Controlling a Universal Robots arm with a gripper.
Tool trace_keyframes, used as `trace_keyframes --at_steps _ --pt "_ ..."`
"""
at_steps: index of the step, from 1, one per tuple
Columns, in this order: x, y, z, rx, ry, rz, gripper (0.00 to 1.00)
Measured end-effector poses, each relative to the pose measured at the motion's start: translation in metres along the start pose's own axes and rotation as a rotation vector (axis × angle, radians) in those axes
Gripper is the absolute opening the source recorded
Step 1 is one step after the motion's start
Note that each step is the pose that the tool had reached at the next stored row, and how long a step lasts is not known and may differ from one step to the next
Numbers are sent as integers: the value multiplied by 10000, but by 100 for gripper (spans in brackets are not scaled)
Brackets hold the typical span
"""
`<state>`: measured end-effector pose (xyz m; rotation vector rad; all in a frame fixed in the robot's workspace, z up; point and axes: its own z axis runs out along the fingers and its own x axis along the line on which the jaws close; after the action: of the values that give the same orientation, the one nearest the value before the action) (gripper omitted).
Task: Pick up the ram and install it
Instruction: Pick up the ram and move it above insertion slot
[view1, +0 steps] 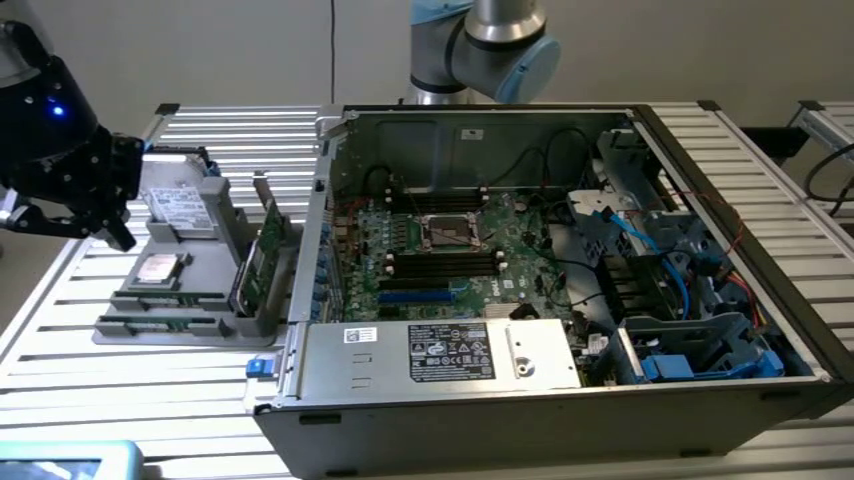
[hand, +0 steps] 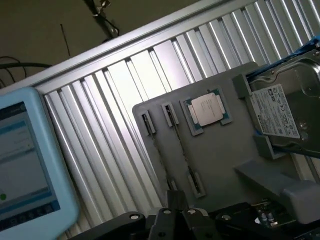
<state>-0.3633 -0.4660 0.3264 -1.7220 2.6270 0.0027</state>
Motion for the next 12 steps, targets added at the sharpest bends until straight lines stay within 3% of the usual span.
trace_keyframes --at_steps 3,12 --pt "0 0 6 14 -5 -540 11" --pt "0 0 21 130 -52 -2162 11"
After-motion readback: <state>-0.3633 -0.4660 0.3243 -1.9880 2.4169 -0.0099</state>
